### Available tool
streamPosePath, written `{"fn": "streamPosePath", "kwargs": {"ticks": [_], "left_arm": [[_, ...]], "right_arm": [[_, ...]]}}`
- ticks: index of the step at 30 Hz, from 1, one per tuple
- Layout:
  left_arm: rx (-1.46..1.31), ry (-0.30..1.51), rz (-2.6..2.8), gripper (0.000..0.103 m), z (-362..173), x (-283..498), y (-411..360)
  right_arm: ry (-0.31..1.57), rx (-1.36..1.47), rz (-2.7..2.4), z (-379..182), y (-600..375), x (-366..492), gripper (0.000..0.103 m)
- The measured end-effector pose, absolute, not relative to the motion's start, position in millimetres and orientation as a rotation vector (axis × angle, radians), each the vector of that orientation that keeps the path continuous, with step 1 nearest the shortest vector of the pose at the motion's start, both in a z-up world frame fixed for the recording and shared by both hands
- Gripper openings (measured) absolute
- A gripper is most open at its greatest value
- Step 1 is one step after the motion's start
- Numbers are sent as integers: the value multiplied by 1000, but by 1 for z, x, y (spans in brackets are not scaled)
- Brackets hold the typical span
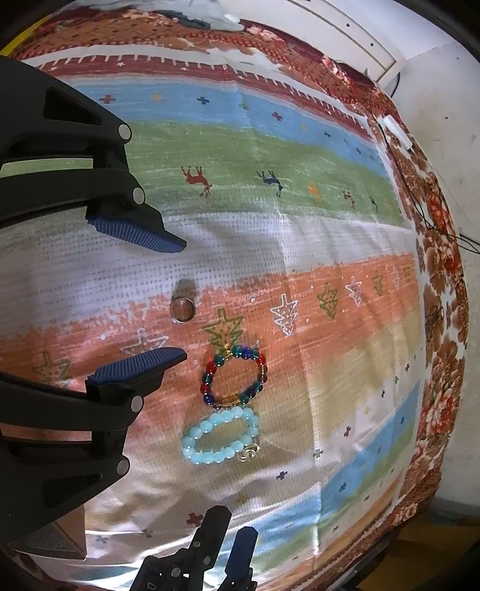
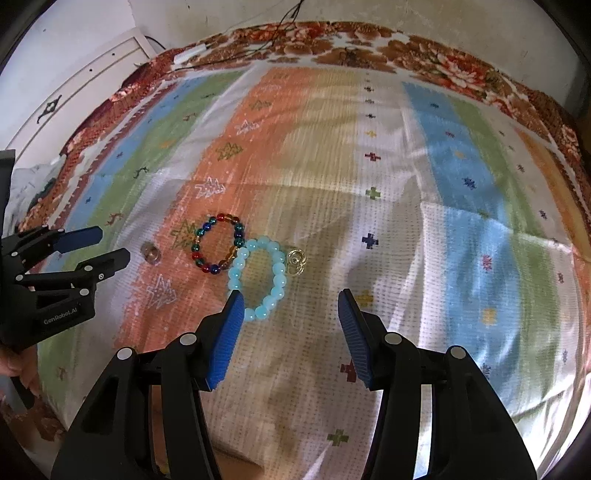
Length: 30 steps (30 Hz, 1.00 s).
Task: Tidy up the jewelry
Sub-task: 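Move both tools back toward the multicolour and light-blue bracelets, then close the left tool on the gold ring while the right tool grasps the gold charm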
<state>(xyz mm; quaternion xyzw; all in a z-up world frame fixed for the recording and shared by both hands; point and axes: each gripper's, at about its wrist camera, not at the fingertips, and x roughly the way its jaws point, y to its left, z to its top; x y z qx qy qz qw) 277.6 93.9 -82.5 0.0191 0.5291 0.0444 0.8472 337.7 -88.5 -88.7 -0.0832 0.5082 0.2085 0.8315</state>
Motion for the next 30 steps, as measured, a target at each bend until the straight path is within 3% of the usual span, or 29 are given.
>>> {"fn": "streamPosePath", "kwargs": {"ticks": [23,30], "left_arm": [[-23,1163,63,53,-110,298,102],[-36,1173,54,41,-117,297,104]], "right_arm": [[1138,-178,395,-126,-78,382,54],[1135,-178,358,-133,-73,390,54]]}}
